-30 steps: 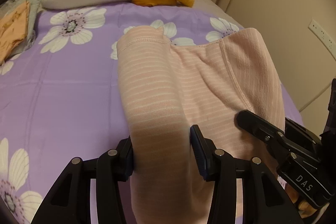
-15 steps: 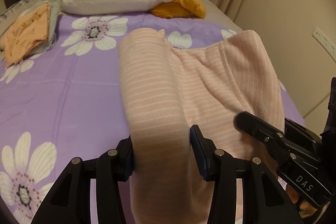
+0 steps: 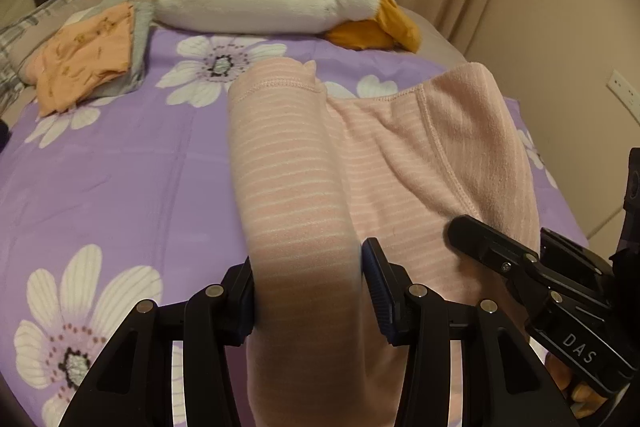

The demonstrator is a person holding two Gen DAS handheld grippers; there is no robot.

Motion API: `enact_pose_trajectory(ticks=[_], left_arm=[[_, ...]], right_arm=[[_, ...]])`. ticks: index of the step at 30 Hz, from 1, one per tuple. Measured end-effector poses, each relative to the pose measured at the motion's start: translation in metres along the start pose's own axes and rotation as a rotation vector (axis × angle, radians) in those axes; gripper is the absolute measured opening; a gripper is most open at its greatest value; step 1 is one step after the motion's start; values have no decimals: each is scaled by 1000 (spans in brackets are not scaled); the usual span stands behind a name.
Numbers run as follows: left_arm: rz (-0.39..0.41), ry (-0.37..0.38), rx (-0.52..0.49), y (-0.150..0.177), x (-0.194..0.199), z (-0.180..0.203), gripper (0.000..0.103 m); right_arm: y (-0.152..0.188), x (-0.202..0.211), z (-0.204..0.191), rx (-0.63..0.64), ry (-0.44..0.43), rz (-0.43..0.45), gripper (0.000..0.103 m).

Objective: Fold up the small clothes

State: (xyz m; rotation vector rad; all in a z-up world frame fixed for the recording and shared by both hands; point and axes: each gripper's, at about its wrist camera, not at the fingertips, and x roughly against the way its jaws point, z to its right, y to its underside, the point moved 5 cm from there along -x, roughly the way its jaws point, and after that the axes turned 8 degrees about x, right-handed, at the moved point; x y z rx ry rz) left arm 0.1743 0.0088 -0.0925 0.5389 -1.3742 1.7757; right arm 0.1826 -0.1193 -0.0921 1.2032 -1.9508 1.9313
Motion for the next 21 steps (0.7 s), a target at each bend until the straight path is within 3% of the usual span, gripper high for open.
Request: enact_pose_trajectory(ticks=[21], left_arm=[[3,-37,54,-7,-5,-38,47]], right_arm=[[-10,-35,-24,37,-43,-28,21]])
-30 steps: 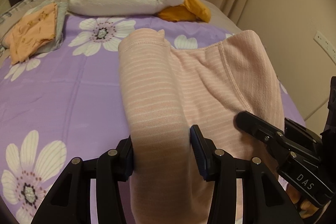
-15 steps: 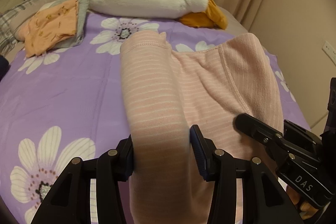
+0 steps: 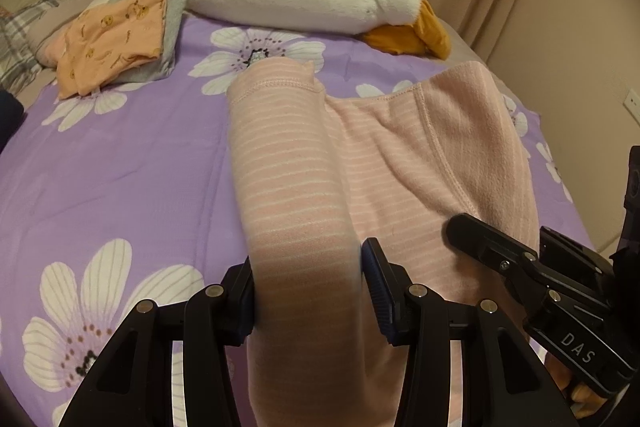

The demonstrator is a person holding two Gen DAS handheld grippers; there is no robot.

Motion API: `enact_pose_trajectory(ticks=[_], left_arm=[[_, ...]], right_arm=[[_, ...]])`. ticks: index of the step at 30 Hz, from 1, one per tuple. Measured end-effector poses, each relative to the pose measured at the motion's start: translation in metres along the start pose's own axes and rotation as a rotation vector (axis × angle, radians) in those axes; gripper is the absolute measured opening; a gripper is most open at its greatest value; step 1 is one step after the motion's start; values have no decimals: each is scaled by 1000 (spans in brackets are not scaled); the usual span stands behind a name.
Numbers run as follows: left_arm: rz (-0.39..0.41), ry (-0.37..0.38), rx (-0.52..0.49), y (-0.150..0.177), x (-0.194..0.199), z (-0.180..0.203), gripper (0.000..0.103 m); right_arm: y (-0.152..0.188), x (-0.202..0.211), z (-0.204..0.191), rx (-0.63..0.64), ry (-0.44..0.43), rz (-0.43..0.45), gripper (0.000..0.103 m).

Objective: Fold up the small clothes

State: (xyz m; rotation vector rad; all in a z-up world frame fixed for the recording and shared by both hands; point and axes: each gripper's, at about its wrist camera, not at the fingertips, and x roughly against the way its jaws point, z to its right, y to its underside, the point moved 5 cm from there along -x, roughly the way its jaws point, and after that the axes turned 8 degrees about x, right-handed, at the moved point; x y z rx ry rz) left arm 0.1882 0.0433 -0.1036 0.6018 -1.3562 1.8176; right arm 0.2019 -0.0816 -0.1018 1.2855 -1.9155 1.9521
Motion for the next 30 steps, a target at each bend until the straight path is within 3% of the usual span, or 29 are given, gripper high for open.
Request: enact_pose_trajectory(ticks=[30], left_arm=[[-53,-29,16,-9,-30,-20,47]], right_arm=[[2,-42,3,-6,-12,-59,21]])
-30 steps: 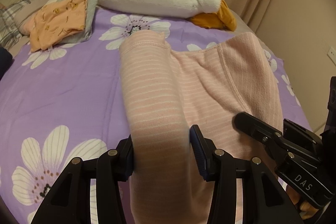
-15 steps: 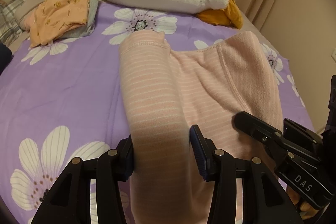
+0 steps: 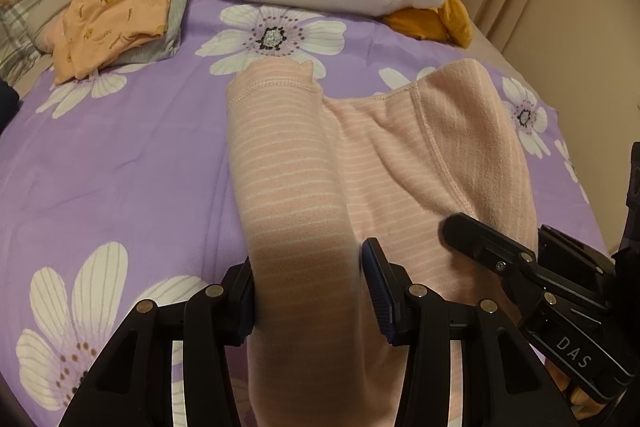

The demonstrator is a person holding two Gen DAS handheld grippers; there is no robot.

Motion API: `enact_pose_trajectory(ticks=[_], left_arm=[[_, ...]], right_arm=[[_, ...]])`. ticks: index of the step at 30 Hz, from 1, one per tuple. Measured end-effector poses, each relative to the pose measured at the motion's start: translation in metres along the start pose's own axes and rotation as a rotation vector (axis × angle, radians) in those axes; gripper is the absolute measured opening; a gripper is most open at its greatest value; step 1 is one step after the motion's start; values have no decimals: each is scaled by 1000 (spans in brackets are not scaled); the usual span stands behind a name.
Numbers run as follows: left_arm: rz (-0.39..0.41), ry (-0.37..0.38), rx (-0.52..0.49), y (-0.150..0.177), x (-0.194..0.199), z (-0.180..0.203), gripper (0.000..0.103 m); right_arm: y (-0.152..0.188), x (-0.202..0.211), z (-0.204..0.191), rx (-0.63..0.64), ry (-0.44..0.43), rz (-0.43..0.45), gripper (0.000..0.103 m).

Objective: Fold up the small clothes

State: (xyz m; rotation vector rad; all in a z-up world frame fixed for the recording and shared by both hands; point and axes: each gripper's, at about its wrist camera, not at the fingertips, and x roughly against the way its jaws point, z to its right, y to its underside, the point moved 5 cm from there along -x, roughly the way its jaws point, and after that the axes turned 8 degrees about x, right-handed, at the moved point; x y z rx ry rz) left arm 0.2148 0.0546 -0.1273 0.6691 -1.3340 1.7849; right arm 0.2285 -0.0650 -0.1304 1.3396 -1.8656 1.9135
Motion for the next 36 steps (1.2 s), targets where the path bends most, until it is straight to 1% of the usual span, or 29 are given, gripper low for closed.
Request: enact_pose_trajectory(ticks=[16,36], left_arm=[[-40,-18,-4,1,-16,-3,47],[-61,-39,-10,2,-25,-4,47]], right_arm=[[8,-17,8,-17,1,-46,21],[11,-27,14,-13,10,-79,22]])
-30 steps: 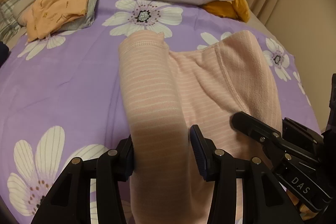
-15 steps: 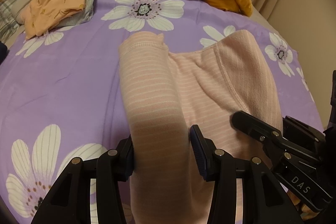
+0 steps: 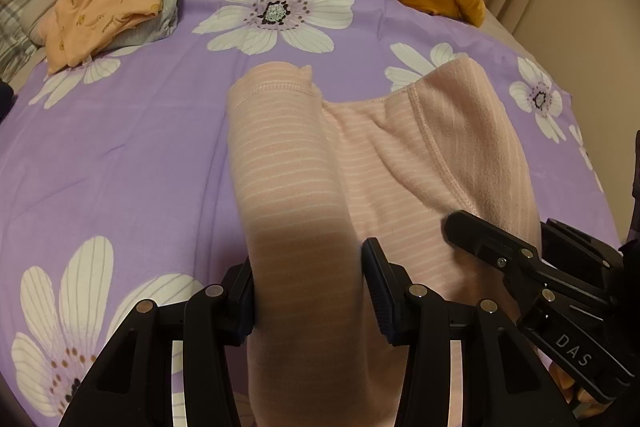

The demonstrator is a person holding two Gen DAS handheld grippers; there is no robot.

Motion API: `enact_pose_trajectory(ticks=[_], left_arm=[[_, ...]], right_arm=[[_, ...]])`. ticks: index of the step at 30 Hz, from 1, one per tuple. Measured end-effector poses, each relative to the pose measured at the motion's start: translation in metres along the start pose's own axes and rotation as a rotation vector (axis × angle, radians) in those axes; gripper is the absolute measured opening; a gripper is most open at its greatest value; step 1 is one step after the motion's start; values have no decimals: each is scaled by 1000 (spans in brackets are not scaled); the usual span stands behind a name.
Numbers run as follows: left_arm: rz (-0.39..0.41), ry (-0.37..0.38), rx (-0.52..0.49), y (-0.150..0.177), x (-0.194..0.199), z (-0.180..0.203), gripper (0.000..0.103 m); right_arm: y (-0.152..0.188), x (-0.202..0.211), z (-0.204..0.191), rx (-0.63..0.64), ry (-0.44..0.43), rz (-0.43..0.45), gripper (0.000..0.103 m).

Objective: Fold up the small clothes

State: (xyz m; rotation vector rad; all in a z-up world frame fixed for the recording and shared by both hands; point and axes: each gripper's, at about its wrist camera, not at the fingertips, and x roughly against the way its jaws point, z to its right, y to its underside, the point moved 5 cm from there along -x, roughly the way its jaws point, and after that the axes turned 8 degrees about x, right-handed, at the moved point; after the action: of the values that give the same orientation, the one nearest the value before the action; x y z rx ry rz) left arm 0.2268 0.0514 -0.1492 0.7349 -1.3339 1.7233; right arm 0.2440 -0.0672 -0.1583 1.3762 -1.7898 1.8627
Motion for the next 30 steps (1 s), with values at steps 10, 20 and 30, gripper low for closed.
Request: enact_pose_trajectory(ticks=[10,20,30], left_arm=[[-3,-3,-3,1,-3,-1,47],[-4,-8,-10,1,-6,-3,47],[-5,-9,-10,1,-6,-4,47]], right_arm=[[1,-3,2,-2,3,-7,22],[7,-8,10,-29,2,-22,24],[13,-13,23,-99,-32,-42,28]])
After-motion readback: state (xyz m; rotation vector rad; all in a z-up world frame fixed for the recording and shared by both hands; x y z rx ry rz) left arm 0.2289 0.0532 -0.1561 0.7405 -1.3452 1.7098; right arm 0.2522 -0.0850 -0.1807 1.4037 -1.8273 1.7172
